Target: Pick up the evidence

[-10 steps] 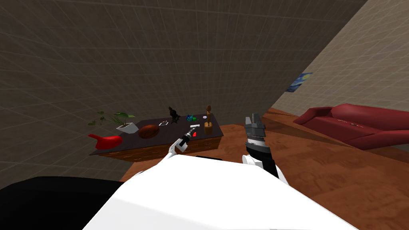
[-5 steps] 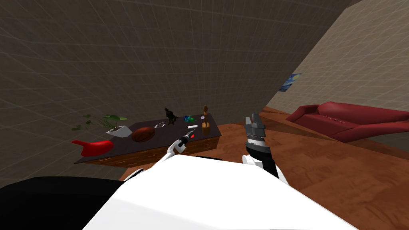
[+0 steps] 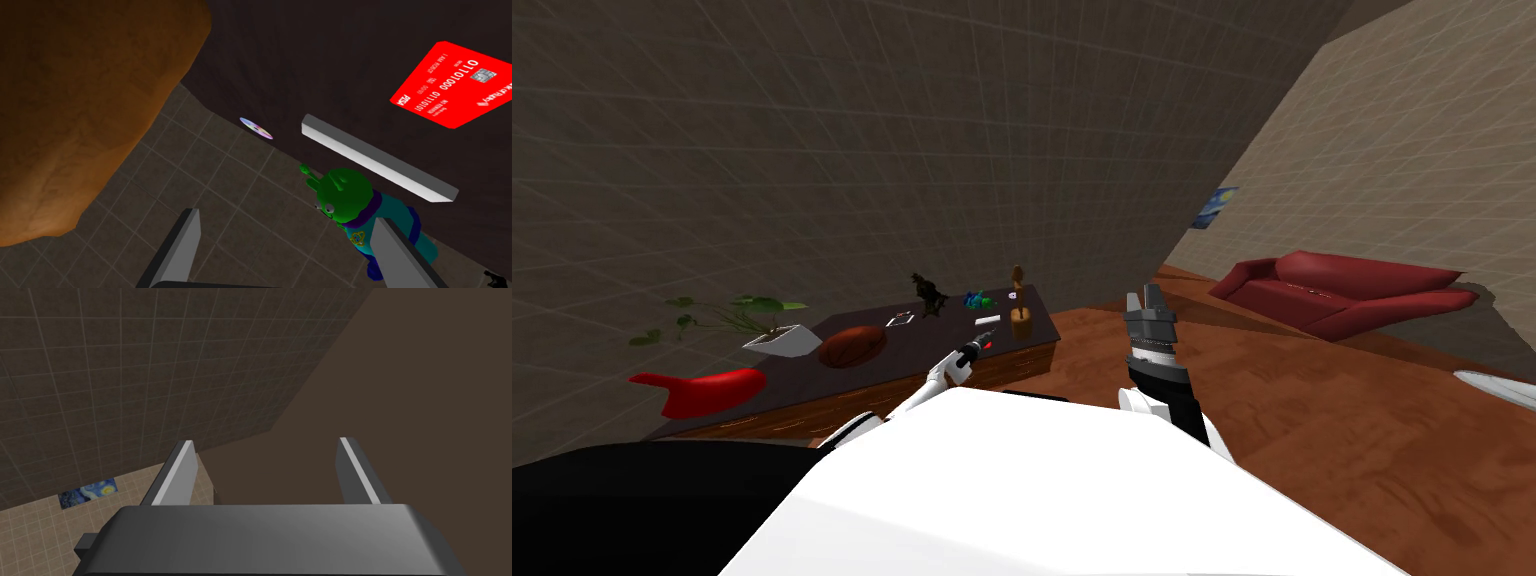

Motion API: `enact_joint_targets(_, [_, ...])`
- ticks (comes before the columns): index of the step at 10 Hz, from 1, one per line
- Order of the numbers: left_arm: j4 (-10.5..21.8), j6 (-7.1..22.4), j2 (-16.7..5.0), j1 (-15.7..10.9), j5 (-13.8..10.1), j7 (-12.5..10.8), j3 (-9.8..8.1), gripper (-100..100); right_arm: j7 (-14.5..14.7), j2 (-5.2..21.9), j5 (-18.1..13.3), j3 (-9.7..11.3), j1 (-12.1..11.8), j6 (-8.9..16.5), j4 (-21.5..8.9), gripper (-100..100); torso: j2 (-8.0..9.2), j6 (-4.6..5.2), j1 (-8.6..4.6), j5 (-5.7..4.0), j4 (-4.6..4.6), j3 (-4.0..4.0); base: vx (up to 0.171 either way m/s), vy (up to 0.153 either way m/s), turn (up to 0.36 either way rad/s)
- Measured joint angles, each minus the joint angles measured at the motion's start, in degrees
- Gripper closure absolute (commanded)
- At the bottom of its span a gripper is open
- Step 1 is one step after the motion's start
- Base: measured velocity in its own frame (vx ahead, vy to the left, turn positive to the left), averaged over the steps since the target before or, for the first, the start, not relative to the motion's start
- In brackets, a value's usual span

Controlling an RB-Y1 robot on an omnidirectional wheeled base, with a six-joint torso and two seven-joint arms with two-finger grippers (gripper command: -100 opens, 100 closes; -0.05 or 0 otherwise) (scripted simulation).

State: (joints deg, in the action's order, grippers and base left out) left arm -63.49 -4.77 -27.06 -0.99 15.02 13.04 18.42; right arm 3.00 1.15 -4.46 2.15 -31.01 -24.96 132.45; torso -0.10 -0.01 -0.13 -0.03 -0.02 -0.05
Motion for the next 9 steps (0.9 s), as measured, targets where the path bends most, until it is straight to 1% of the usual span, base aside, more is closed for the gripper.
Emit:
enact_joint_targets(1, [2.8, 0.9, -0.5, -1.1, 0.0, 0.5, 0.48, -100, 0.0, 0.0, 0.0, 0.0, 0.0, 0.0, 0.0, 0, -0.07, 0.01, -0.05, -0.01, -0.01, -0.03, 0.04, -0.041, -0.095])
enact_joint_targets(2, [3.2, 2.4, -0.9, -0.7, 0.0, 0.7, 0.85, -100, 0.0, 0.0, 0.0, 0.0, 0.0, 0.0, 0.0, 0, -0.04, -0.03, -0.04, -0.01, -0.01, -0.02, 0.032, -0.048, -0.167])
enact_joint_targets(3, [4.8, 3.3, -2.2, -1.2, -0.4, 0.5, 1.54, -100, 0.0, 0.0, 0.0, 0.0, 0.0, 0.0, 0.0, 0, -0.03, 0.0, -0.05, -0.02, 0.0, -0.01, 0.027, -0.032, -0.047])
enact_joint_targets(4, [6.8, 3.5, -2.3, -1.7, -0.3, 0.6, 1.6, -100, 0.0, 0.0, 0.0, 0.0, 0.0, 0.0, 0.0, 0, 0.0, -0.04, -0.01, -0.01, 0.0, 0.0, 0.037, -0.04, -0.106])
enact_joint_targets(5, [7.9, 4.6, -3.2, -1.8, -0.6, 0.6, 2.24, -100, 0.0, 0.0, 0.0, 0.0, 0.0, 0.0, 0.0, 0, -0.02, -0.01, -0.03, -0.01, 0.0, -0.01, 0.031, -0.031, -0.062])
enact_joint_targets(7, [9.5, 6.0, -4.0, -1.7, -0.7, 1.0, 2.51, -100, 0.0, 0.0, 0.0, 0.0, 0.0, 0.0, 0.0, 0, -0.01, 0.0, -0.04, -0.01, 0.0, 0.0, 0.031, -0.035, -0.102])
enact_joint_targets(8, [10.5, 6.5, -4.4, -2.0, -0.9, 1.0, 2.89, -100, 0.0, 0.0, 0.0, 0.0, 0.0, 0.0, 0.0, 0, 0.01, -0.03, 0.0, -0.01, 0.0, 0.0, 0.014, -0.008, 0.013])
enact_joint_targets(9, [11.4, 6.5, -4.3, -2.1, -0.8, 1.0, 2.78, -100, 0.0, 0.0, 0.0, 0.0, 0.0, 0.0, 0.0, 0, 0.06, -0.04, 0.06, 0.0, 0.01, 0.03, 0.028, -0.02, -0.121])
